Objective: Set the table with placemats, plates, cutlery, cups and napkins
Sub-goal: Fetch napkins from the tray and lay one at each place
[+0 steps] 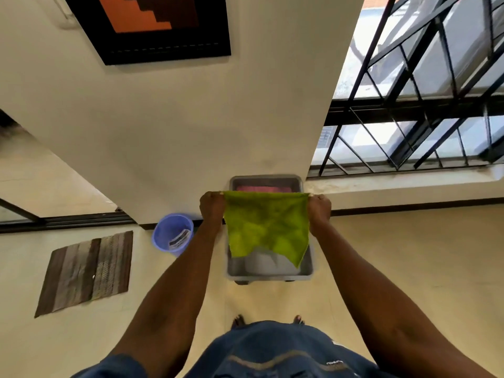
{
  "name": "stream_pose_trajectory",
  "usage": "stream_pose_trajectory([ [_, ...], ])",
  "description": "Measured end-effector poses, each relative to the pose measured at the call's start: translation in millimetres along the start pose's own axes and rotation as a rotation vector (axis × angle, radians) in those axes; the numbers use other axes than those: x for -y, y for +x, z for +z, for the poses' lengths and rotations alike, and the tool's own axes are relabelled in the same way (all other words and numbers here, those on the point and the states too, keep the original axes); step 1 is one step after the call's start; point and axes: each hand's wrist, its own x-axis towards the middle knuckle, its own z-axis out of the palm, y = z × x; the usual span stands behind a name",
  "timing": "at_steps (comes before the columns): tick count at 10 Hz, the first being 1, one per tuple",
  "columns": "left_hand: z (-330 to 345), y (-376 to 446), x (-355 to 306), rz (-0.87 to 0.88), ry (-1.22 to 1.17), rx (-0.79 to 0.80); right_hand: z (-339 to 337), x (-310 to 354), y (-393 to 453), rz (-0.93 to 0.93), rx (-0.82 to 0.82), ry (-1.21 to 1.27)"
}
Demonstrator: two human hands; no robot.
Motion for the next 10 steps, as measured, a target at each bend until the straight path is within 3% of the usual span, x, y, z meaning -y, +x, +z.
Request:
stream_pose_trajectory([
  [2, -7, -23, -27, 0.045, 0.014, -0.055, -6, 6, -6, -0.135, -0.052, -0.045],
  [3, -10, -28, -37, 0.063, -0.003, -0.091, -4, 8, 1, -0.109, -0.062, -0.065],
  [5, -11, -31, -32, -0.193, 0.031, -0.109, -2, 3, 6, 0.174, 0.112, -0.108],
  [6, -4, -34, -13, -0.282, -0.066, -0.042, -1, -10, -2, 0.276, 0.170, -0.067],
  [7, 4, -39, 11, -0.193, -0.023, 0.009, 0, -24, -8, 0.338, 0.157, 0.021],
  [8, 8, -48, 12, -0.245, -0.182, 0.054, 0, -28, -25, 0.304, 0.219, 0.081],
  [9, 26, -70, 11, -0.128, -0.101, 0.038, 6, -31, -49, 0.224, 0.191, 0.176],
  [10, 42, -91, 14, -0.134, -0.170, 0.102, 15, -33, -64, 0.136, 0.220, 0.134],
])
